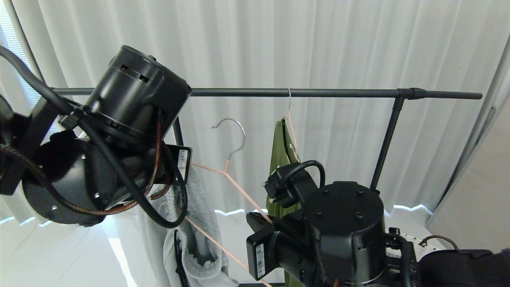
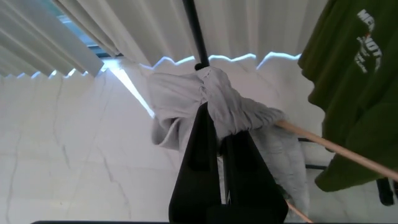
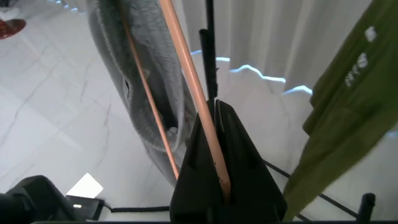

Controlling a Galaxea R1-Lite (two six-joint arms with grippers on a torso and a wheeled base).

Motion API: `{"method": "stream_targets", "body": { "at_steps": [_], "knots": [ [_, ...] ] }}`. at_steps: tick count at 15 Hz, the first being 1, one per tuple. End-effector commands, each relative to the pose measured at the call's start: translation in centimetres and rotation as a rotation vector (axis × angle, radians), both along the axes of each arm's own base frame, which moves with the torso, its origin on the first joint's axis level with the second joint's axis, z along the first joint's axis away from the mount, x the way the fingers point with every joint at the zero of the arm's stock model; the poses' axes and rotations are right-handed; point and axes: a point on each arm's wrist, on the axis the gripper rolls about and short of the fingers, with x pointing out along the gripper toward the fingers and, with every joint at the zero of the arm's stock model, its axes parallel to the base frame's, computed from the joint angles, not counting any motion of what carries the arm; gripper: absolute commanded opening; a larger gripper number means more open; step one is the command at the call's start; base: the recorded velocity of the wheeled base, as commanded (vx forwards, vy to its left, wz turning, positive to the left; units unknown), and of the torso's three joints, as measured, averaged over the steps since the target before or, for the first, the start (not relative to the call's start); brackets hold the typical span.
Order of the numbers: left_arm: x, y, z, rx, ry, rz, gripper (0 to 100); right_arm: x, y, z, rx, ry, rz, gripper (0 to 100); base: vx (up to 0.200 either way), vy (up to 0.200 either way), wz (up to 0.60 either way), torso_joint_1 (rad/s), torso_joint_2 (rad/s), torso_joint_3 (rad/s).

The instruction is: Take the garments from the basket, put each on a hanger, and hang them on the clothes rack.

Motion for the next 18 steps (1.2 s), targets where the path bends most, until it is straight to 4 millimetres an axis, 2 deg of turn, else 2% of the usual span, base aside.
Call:
{"method": "stream_targets", "body": {
  "at_steps": [1,5,11,15,18],
  "knots": [
    [-1.2,-0.2,0.7,-0.022,-0.020,-0.041,0,0.5,1.4,-1.2,-0.005,0.008,0.008,0,0.000,0.000,0.00,0.000,0.00,0.000],
    [-3.6,0.6,2.4,-0.098,-0.053,-0.121,0,1.0,1.7,-1.6,0.014,0.009,0.021,0,0.000,0.000,0.00,0.000,0.00,0.000],
    [-7.6,2.4,3.4,-0.277,0.022,-0.405,0,0.9,1.3,0.4,0.079,-0.018,0.018,0,0.000,0.000,0.00,0.000,0.00,0.000],
    [-8.1,2.0,3.7,-0.312,0.017,-0.469,0,0.6,0.9,1.3,0.100,-0.030,0.021,0,0.000,0.000,0.00,0.000,0.00,0.000],
    [-7.7,1.3,3.6,-0.346,-0.040,-0.491,0,0.2,0.4,2.4,0.131,-0.047,0.027,0,0.000,0.000,0.00,0.000,0.00,0.000]
  ]
}}
